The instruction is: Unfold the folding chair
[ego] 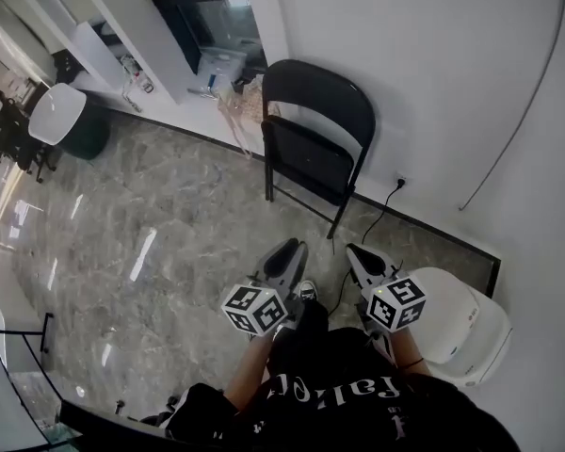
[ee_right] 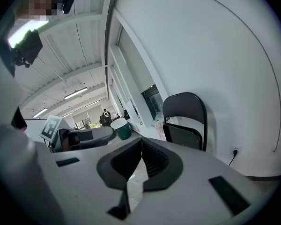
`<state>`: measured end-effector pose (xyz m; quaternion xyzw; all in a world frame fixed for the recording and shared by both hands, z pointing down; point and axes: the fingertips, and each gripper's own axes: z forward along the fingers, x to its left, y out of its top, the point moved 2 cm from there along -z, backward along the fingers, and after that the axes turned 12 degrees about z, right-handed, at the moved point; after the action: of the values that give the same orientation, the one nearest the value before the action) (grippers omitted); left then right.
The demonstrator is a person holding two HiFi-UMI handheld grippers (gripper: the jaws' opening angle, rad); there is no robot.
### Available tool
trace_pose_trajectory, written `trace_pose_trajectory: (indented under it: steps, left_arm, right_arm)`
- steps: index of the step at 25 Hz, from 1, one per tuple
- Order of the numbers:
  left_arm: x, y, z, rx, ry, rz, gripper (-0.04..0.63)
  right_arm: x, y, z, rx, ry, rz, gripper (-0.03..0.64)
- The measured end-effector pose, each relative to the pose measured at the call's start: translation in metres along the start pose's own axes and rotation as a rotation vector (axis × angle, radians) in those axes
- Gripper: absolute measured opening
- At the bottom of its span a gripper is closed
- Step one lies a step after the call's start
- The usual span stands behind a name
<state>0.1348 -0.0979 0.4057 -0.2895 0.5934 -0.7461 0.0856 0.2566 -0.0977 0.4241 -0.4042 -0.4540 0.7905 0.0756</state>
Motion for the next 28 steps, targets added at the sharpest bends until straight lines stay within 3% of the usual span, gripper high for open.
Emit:
trace_pose_trajectory:
  steps: [7,16,22,28]
  left_arm:
    - [0.066,0.036,0.049,0.017,-0.049,0.01,0.086]
    - [0.104,0.032,0.092,0.049,-0.053,-0.066,0.086]
    - [0.128,0.04,0.121,0.034,-0.001,-0.079,0.086]
    - [0.152,0.042,0.164,0.04,0.11,-0.129,0.086]
  right_arm:
    - [-0.016,0.046,0.06,-0.048,-0.078,0.006,0.015]
    - [-0.051,0.081,0.096,-0.023,-0.12,-0.023,0.015]
    - [-0.087,0.132,0.136,-0.001,-0.087,-0.105,0.015]
    - [-0.142,0.213,0.178,0.058,-0.055,-0.197,0.017]
